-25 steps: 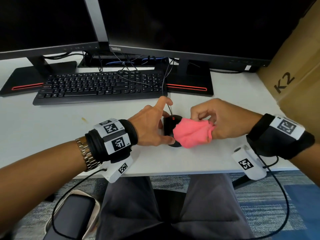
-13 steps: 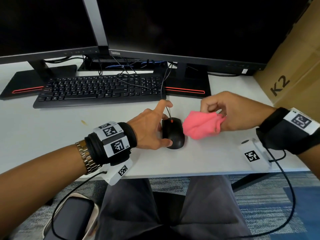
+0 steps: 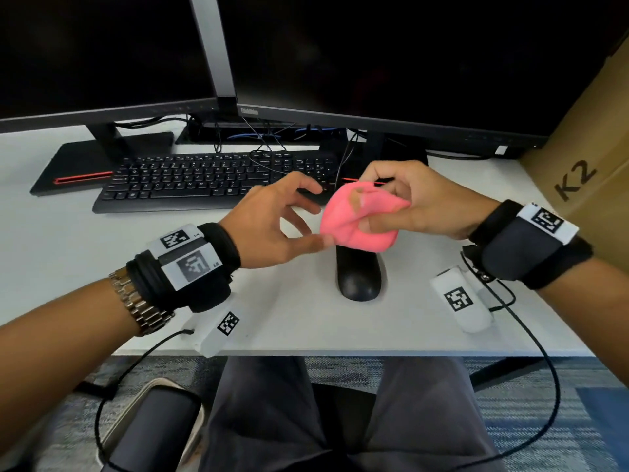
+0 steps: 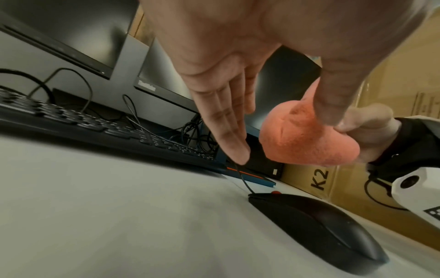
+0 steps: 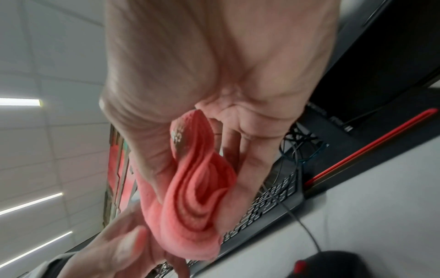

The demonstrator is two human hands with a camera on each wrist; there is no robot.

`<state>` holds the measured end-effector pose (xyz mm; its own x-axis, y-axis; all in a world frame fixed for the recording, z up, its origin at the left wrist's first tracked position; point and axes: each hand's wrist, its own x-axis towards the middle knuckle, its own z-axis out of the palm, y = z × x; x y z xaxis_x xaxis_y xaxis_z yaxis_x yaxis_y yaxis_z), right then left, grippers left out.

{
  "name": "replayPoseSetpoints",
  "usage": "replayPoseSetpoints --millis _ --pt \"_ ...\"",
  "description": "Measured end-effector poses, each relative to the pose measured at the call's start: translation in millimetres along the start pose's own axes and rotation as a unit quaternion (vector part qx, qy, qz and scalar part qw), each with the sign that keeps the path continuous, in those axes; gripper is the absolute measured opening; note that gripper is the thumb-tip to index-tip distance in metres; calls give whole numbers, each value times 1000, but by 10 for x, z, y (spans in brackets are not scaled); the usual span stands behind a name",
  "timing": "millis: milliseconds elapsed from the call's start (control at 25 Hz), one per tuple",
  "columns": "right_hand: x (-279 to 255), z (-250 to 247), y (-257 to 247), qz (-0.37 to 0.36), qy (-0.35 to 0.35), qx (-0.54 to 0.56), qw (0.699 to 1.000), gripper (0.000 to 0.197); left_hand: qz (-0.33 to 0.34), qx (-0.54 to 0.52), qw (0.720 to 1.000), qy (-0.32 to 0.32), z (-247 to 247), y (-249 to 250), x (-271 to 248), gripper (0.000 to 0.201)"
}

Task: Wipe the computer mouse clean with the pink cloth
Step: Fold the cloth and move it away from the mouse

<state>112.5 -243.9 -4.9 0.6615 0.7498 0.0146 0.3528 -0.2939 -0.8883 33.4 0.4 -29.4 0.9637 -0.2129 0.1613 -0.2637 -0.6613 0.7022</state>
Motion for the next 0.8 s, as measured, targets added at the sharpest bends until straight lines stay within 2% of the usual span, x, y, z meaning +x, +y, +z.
replayPoseSetpoints --millis 200,280,440,560,680,800 --pt "363 362 -199 -25 -54 13 998 44 -39 -91 995 32 -182 -121 -229 55" --pt "487 503 -246 -19 -76 37 996 40 -59 -75 994 58 -325 -216 -364 52" --pt "668 798 -308 0 -114 58 992 29 -109 -49 991 60 -538 -346 -631 51" --pt "814 1020 -381 17 -102 37 994 24 -160 -66 983 68 -622 -450 -788 45" --pt "937 1227 -453 37 -62 8 997 23 -203 -67 973 85 -687 -543 -938 39" --pt "1047 1381 -519 63 -34 36 997 22 -213 -90 970 81 -766 -616 -1083 56"
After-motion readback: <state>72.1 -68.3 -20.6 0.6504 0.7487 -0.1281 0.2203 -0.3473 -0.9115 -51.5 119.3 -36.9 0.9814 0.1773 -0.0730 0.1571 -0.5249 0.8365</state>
